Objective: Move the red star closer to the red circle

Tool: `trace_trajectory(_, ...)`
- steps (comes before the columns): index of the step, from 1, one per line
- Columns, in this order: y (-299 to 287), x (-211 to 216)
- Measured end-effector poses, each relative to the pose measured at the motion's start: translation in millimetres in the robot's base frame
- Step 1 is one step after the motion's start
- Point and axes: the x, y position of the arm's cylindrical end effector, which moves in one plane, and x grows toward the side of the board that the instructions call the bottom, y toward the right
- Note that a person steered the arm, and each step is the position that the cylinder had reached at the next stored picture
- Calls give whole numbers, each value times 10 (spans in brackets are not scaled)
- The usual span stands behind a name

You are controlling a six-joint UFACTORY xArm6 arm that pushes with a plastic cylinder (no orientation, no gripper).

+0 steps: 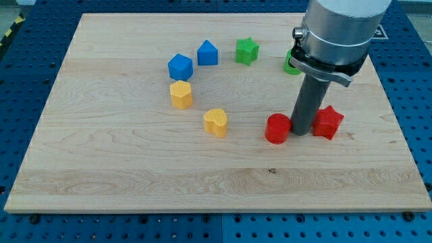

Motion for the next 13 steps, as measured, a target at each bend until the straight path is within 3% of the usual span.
trace_trajectory(3, -194, 52)
trace_trajectory(7, 1107, 455)
trace_trajectory(9, 1167, -211)
trace_trajectory(13, 927, -238)
